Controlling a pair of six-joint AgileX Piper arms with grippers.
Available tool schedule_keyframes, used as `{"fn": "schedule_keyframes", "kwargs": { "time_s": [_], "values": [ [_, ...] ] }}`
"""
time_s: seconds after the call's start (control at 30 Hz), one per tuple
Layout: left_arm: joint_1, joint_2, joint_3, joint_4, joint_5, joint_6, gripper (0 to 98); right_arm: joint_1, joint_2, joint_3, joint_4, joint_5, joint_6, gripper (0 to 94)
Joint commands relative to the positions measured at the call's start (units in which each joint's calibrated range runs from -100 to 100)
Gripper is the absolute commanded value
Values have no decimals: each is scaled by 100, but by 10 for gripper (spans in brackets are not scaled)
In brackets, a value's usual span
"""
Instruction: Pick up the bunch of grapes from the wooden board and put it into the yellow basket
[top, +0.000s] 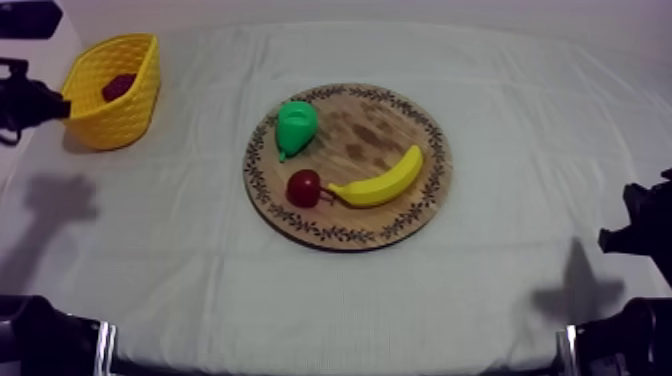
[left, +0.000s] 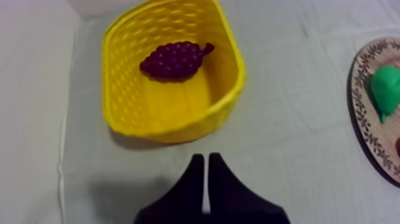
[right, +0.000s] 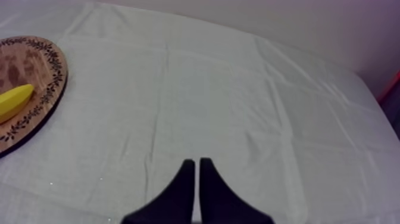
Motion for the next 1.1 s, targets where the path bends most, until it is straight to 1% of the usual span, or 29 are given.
{"fn": "schedule_keyframes", "kwargs": {
  "time_s": [0.0,0.13,0.3,0.57,0.87,1.07],
  "values": [
    [101,-1090,854,3,-115,-4,1,-1,-2,-3,2,-1,-2,5],
    [207,-1951,1657,144,-307,-60,0,-1,-2,-3,2,-1,0,5],
    [173,-2867,2431,217,-331,-83,0,-1,-2,-3,2,-1,-2,5],
    [65,-4230,3026,210,-37,-11,0,-1,-2,-3,2,-1,-1,5],
    [143,-5502,3433,191,313,155,0,-1,-2,-3,2,-1,0,5],
    [162,-6067,3580,189,539,259,0,-1,-2,-3,2,-1,-2,5]
  ]
}}
